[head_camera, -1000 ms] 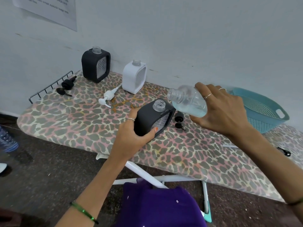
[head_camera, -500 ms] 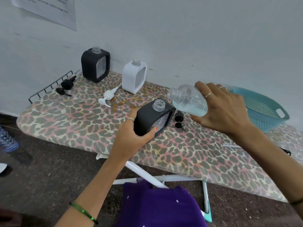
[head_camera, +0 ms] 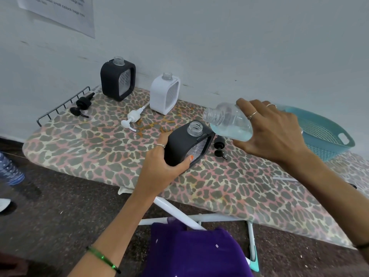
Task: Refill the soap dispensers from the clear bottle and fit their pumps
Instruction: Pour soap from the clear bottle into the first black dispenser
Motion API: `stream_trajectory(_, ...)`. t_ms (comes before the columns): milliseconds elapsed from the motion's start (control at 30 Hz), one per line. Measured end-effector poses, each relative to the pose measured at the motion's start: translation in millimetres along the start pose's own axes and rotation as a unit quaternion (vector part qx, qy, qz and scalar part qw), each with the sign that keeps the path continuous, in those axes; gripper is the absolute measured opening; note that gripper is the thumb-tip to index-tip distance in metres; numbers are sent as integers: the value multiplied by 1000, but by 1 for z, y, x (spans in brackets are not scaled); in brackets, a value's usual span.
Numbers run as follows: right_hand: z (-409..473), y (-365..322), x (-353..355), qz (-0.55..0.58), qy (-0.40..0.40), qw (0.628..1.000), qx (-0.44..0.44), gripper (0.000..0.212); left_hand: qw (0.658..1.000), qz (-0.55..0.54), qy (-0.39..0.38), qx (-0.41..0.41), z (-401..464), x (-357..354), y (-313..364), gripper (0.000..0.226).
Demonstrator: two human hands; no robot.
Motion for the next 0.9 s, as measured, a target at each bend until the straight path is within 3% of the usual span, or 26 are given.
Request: stream_trajectory(900,2,0,3,-22,-25,999,23,63,1000,2,0,2,2,0,-2,41)
Point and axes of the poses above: each hand's wrist, its own z-axis towards the middle knuckle, its own x-axis out of the back of the hand, y = z × x, the point moved 1 cm from there along z, towards the middle knuckle, and after that the axes turned 5 degrees about -z, right-handed, at the moved point
